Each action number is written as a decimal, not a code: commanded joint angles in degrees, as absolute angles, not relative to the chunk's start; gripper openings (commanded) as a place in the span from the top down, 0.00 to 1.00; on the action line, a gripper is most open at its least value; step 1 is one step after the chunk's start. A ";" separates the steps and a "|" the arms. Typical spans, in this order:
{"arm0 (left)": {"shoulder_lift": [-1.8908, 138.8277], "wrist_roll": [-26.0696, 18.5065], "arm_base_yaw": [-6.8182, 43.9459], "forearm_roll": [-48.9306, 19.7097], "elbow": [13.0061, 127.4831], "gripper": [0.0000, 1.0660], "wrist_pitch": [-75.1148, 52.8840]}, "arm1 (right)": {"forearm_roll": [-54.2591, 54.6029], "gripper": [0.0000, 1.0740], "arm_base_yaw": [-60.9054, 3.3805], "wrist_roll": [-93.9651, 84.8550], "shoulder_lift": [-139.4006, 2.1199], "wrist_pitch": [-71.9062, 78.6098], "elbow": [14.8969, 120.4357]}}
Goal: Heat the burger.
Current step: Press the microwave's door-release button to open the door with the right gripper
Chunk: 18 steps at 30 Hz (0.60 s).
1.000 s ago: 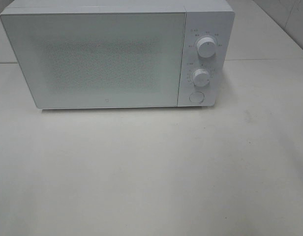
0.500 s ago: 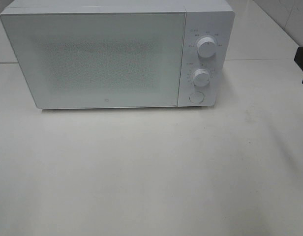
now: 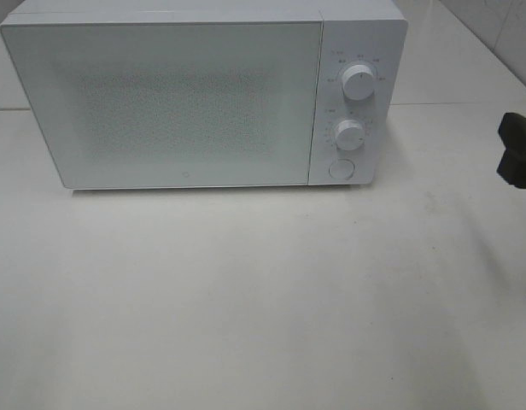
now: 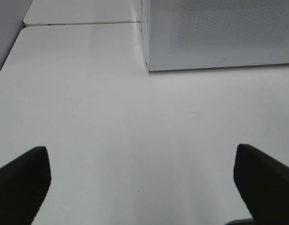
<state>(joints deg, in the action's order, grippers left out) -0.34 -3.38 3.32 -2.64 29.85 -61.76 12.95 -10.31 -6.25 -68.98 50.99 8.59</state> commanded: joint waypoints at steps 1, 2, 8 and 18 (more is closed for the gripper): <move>-1.32 -3.27 3.21 -3.09 29.74 0.08 -61.25 | 15.58 0.29 -13.29 -8.19 -71.33 54.37 8.37; -1.32 -3.27 3.21 -3.09 29.74 0.08 -61.25 | 16.84 0.29 -14.73 -8.65 -72.54 54.89 8.37; -1.32 -3.27 3.21 -3.09 29.74 0.08 -61.25 | 25.38 0.29 -23.61 -11.69 -79.70 60.79 8.42; -1.32 -3.27 3.21 -3.09 29.74 0.08 -61.25 | 41.31 0.29 -42.06 -12.38 -90.64 72.31 9.28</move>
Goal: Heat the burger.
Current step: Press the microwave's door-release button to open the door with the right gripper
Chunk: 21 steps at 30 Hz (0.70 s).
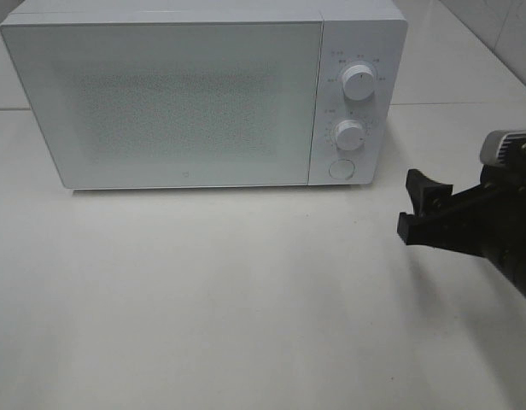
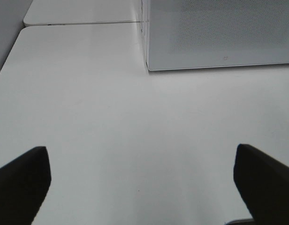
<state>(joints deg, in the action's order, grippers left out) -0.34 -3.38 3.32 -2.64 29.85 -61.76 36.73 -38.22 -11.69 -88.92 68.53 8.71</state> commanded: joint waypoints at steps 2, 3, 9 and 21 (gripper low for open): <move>-1.32 -3.27 3.21 -3.09 29.74 0.08 -61.25 | 43.03 0.29 -43.32 -12.61 -91.27 72.36 9.85; -1.32 -3.27 3.21 -3.09 29.74 0.08 -61.25 | 45.26 0.29 -46.07 -12.95 -92.59 72.36 10.94; -1.32 -3.27 3.21 -3.09 29.74 0.08 -61.25 | 48.01 0.29 -50.08 -13.87 -95.51 72.25 14.27; -1.32 -3.27 3.21 -3.09 29.74 0.08 -61.25 | 49.22 0.33 -52.20 -0.40 -96.83 71.85 17.13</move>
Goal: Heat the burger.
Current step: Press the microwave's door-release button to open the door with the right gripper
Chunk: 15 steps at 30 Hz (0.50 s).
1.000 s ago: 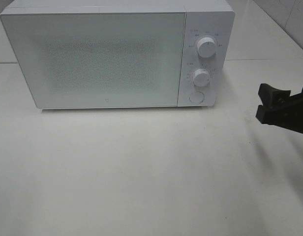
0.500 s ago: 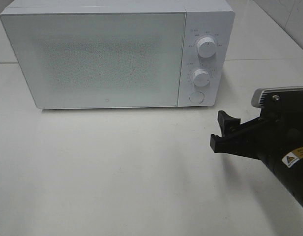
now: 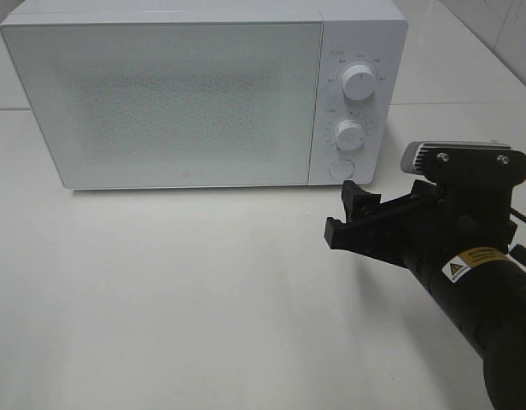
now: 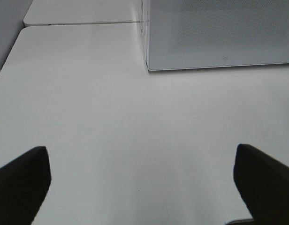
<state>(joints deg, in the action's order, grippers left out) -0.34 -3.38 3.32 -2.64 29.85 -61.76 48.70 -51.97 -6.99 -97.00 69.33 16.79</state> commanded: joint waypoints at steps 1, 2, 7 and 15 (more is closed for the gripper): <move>-1.32 -3.27 3.21 -3.09 29.74 0.08 -61.25 | 49.22 0.36 -52.20 5.73 -96.83 71.56 17.13; -1.32 -3.27 3.21 -3.09 29.74 0.08 -61.25 | 49.22 0.36 -52.20 5.73 -96.83 71.56 17.13; -1.32 -3.27 3.21 -3.09 29.74 0.08 -61.25 | 48.70 0.49 -52.20 29.74 -96.83 68.93 17.13; -1.32 -3.27 3.21 -3.09 29.74 0.08 -61.25 | 48.13 0.75 -52.20 57.07 -96.83 67.44 17.13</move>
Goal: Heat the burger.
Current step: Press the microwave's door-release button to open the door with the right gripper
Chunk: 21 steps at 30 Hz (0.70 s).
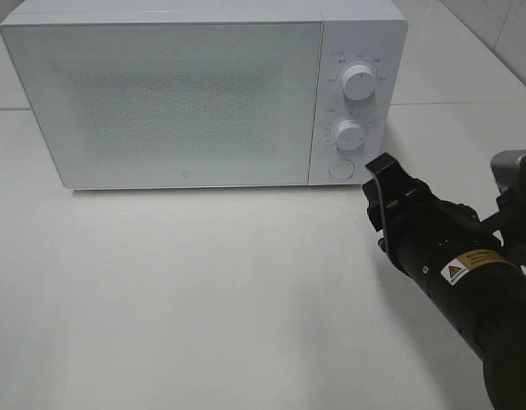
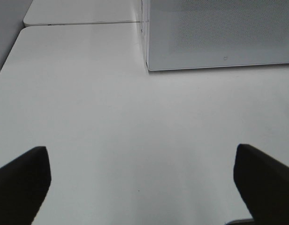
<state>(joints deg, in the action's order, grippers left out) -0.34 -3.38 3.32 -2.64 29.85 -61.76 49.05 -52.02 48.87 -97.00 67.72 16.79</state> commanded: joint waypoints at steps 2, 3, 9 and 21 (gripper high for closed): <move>-1.32 -3.27 3.21 -3.09 29.74 0.08 -61.25 | 47.61 0.82 -52.20 61.71 -96.83 67.44 17.13; -1.32 -3.27 3.21 -3.09 29.74 0.08 -61.25 | 47.56 0.85 -52.20 63.20 -96.83 67.44 17.13; -1.32 -3.27 3.21 -3.09 29.74 0.08 -61.25 | 50.13 1.00 -52.20 69.79 -96.83 67.44 17.19; -1.32 -3.27 3.21 -3.09 29.74 0.08 -61.25 | 51.68 1.00 -52.02 74.48 -103.25 67.67 19.60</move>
<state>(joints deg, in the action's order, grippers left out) -0.34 -3.38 3.32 -2.64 29.85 -61.76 52.25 -52.02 72.71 -102.10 67.67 18.39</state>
